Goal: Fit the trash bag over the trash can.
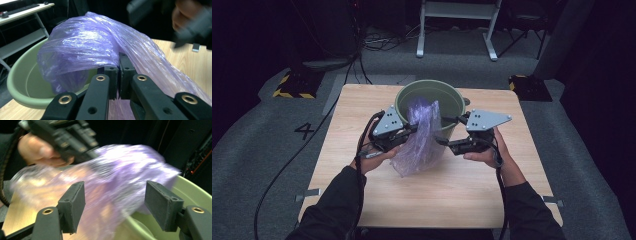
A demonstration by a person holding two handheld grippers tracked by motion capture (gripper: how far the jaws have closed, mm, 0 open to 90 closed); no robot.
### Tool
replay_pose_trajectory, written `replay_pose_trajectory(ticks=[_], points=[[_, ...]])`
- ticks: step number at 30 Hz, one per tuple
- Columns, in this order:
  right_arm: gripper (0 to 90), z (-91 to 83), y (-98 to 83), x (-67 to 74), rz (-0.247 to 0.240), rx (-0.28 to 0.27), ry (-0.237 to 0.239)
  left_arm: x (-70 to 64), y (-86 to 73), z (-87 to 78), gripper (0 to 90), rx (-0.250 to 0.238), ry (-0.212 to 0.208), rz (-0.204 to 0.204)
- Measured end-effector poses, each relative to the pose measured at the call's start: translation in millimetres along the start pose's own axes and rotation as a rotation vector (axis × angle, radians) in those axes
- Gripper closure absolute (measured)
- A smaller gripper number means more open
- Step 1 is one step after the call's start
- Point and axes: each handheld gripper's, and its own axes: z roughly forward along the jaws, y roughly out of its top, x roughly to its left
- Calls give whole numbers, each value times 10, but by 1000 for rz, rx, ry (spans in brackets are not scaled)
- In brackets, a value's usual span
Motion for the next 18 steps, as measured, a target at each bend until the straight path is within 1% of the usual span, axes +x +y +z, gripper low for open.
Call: replay_pose_trajectory(ticks=[1,2,3,4,5,6,7,8,9,10,11,12,14,16,18], points=[[339,25,-10,28,-5,11,3,13,15,15,869,5,8,0],[349,53,-18,56,-17,27,-12,21,28,29,862,9,15,0],[383,79,-28,80,-29,37,-29,29,38,42,854,13,15,-1],[465,99,-39,98,-40,43,-34,28,45,52,850,19,14,-1],[529,117,-49,114,-50,49,-46,25,51,60,843,24,19,7],[598,139,-58,127,-60,59,-72,17,53,67,829,26,21,8],[681,156,-69,130,-67,63,-80,10,58,70,821,30,22,15],[737,167,-80,125,-64,63,-81,0,62,69,805,29,28,22],[783,176,-90,118,-64,65,-92,-9,66,63,781,27,30,30],[826,179,-101,113,-65,62,-105,-16,68,56,756,27,23,36],[865,177,-110,103,-62,54,-108,-25,71,52,727,30,27,41],[894,172,-116,95,-57,48,-122,-32,74,46,705,35,36,50],[900,160,-125,81,-51,38,-141,-34,76,37,673,28,35,48],[900,153,-136,68,-52,43,-170,-24,75,31,576,21,32,23],[900,147,-154,41,-40,40,-181,-9,62,20,509,9,21,-5]])
